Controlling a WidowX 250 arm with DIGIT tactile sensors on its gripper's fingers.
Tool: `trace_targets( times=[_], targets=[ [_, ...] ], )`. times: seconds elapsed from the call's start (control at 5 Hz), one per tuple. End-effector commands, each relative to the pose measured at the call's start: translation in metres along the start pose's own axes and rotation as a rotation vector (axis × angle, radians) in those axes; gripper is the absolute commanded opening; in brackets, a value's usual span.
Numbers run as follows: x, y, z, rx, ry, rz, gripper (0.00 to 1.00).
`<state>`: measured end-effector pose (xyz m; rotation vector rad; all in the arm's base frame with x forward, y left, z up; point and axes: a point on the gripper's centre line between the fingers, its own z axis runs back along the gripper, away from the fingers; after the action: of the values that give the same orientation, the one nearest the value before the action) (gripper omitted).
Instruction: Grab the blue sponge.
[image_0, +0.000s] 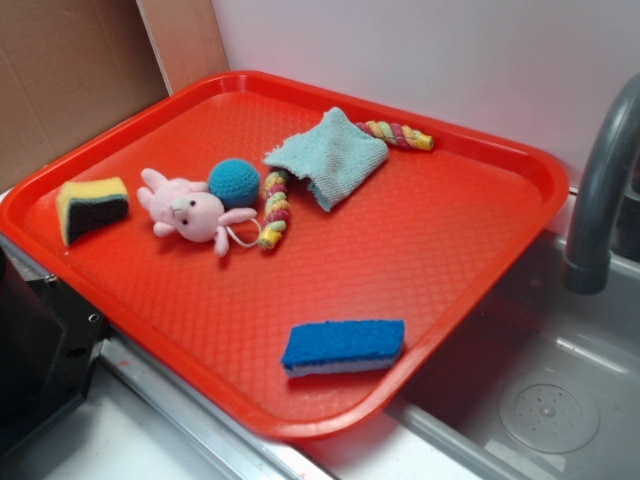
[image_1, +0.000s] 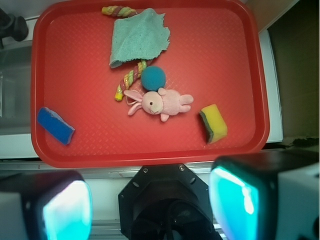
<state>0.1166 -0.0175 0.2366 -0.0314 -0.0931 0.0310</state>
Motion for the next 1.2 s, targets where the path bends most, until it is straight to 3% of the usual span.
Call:
trace_targets(
  times=[0.0,0.2,0.6,1.0],
  targets=[
    [0.0,0.0,0.0,0.0,0.0,0.0,1.0],
    [0.025,-0.049,-0.046,0.041,0.036,-0.255,1.0],
    [0.015,-0.148,-0.104,0.035,0.005,-0.756,1.0],
    [0.015,-0.148,-0.104,0.035,0.005,-0.756,1.0]
  ],
)
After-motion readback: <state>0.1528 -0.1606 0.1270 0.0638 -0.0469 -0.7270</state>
